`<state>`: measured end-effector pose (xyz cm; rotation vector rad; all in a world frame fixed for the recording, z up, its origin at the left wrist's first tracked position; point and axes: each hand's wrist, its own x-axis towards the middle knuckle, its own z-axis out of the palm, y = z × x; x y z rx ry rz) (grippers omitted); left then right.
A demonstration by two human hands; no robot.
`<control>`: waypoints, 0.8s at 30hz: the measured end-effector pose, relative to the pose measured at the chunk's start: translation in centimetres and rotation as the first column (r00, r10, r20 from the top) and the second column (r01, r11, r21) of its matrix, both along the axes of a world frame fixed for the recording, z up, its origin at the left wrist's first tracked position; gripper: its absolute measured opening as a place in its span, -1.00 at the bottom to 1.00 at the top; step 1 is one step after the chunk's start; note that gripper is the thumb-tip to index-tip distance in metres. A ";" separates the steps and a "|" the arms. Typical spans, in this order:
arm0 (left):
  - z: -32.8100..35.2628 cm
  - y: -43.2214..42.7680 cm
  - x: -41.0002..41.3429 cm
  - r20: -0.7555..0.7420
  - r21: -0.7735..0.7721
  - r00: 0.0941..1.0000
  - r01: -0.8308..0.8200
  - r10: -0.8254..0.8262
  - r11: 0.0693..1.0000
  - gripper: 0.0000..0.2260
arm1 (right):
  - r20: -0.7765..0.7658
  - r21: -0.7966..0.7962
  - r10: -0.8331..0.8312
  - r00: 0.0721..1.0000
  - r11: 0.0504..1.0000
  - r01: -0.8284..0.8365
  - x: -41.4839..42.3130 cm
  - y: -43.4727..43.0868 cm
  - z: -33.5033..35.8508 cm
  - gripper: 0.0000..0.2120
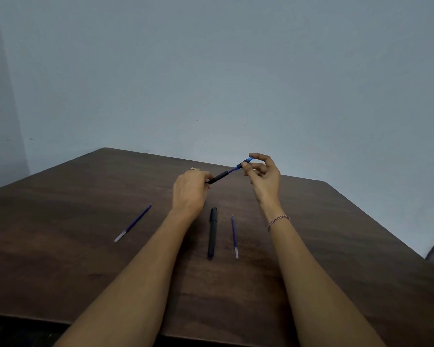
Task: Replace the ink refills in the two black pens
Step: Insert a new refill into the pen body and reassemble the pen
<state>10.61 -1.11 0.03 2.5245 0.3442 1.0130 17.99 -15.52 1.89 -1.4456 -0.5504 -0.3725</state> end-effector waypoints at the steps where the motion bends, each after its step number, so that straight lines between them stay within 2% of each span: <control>1: 0.0 0.0 0.0 0.003 0.000 1.000 0.007 -0.007 1.000 -0.78 | 0.004 -0.008 0.008 1.000 1.000 -0.008 0.0 0.0 0.0 -0.80; 7: 0.0 -0.2 0.1 0.007 0.000 0.999 0.035 -0.035 0.999 -0.76 | 0.016 -0.063 0.042 0.999 0.997 -0.041 0.0 0.4 -0.3 -0.80; 24: -0.1 0.0 0.2 -0.023 0.031 0.998 0.052 -0.052 0.998 -0.73 | 0.011 -0.084 0.045 0.999 0.995 -0.043 0.4 0.1 -0.6 -0.79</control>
